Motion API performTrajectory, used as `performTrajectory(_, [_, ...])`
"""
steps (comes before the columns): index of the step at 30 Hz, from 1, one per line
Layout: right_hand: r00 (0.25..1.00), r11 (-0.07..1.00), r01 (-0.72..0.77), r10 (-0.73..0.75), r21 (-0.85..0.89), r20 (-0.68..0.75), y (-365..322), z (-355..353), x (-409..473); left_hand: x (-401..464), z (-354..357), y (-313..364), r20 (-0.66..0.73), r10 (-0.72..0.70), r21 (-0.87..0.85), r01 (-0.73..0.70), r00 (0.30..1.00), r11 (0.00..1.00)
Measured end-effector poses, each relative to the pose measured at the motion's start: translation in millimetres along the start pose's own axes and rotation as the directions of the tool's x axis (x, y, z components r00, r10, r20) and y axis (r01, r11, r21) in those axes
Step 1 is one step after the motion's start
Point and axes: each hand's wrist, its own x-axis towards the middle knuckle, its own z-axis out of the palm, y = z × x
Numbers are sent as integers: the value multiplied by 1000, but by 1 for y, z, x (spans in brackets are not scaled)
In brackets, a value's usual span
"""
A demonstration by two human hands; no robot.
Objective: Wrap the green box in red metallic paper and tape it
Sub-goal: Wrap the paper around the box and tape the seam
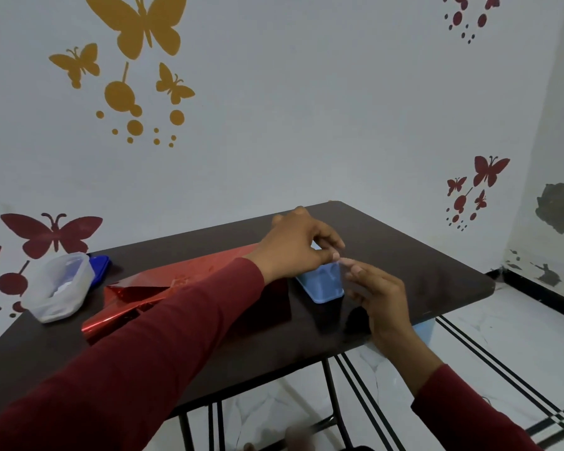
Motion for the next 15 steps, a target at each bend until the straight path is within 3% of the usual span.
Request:
performTrajectory(2, [994, 992, -97, 101, 77, -46, -7, -1, -3, -3, -8, 1, -105, -30, -80, 22, 994, 997])
performTrajectory(4, [995, 997, -65, 67, 33, -76, -14, -1, -3, -7, -20, 3, -151, -91, -172, 64, 984, 983])
performTrajectory(9, [973, 983, 175, -165, -53, 164, -51, 34, 4, -19, -51, 1, -180, -206, -389, 123, 962, 913])
performTrajectory(11, [954, 972, 213, -185, -99, 236, -62, 54, 8, -27, -59, -2, -223, -229, -410, 122, 948, 904])
performTrajectory(15, [955, 977, 192, -165, -92, 247, -66, 87, 9, -53, -74, -16, -289, -316, -463, 157, 904, 872])
